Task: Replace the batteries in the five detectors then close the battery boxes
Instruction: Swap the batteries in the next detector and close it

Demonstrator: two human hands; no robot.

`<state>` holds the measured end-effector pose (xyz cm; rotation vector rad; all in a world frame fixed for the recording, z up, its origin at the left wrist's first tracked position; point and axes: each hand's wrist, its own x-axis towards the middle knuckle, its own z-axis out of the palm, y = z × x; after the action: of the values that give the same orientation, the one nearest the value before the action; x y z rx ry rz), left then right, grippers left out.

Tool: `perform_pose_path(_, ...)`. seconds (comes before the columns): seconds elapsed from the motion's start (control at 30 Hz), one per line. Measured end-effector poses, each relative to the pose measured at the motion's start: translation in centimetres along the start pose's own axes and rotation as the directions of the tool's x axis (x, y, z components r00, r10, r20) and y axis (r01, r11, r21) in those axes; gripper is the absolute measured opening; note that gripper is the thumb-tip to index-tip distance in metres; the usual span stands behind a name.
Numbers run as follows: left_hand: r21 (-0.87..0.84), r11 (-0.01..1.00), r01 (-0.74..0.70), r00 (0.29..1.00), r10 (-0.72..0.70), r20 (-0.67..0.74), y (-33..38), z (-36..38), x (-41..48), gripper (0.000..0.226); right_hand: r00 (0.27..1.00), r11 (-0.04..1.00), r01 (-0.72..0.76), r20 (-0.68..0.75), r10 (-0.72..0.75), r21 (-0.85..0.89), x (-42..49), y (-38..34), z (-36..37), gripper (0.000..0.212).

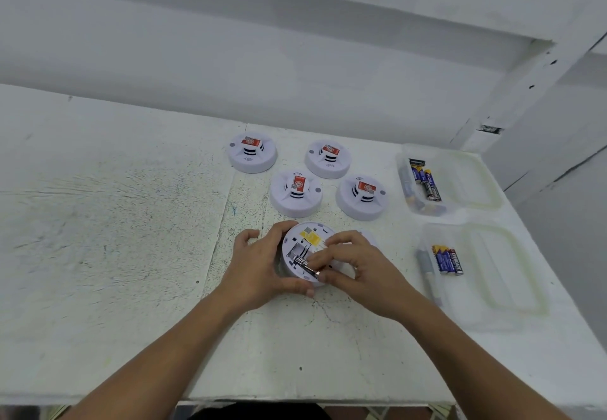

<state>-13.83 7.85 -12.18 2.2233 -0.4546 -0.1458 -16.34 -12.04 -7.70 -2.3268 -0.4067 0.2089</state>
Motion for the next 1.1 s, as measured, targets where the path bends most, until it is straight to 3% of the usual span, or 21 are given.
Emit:
perform_pose_path(0.3, 0.047, 0.999, -0.017, 1.0, 0.017, 0.001, -0.4, 0.2, 0.0, 0.109, 0.998, 0.998, 0.066, -0.005, -0.066, 0.004, 0.5, 0.5, -0.7, 0.013)
perform_pose_path(0.57, 0.091, 0.995, -0.027, 1.0, 0.028, 0.0, -0.6, 0.2, -0.1, 0.104, 1.0, 0.999, 0.016, -0.022, -0.015, 0.049, 0.6, 0.9, -0.1, 0.016)
perform_pose_path(1.1, 0.068, 0.997, -0.027, 1.0, 0.026, 0.005, -0.4, 0.0, -0.2, 0.098, 0.994, 0.994, 0.107, -0.03, -0.108, -0.033, 0.5, 1.3, 0.5, 0.014)
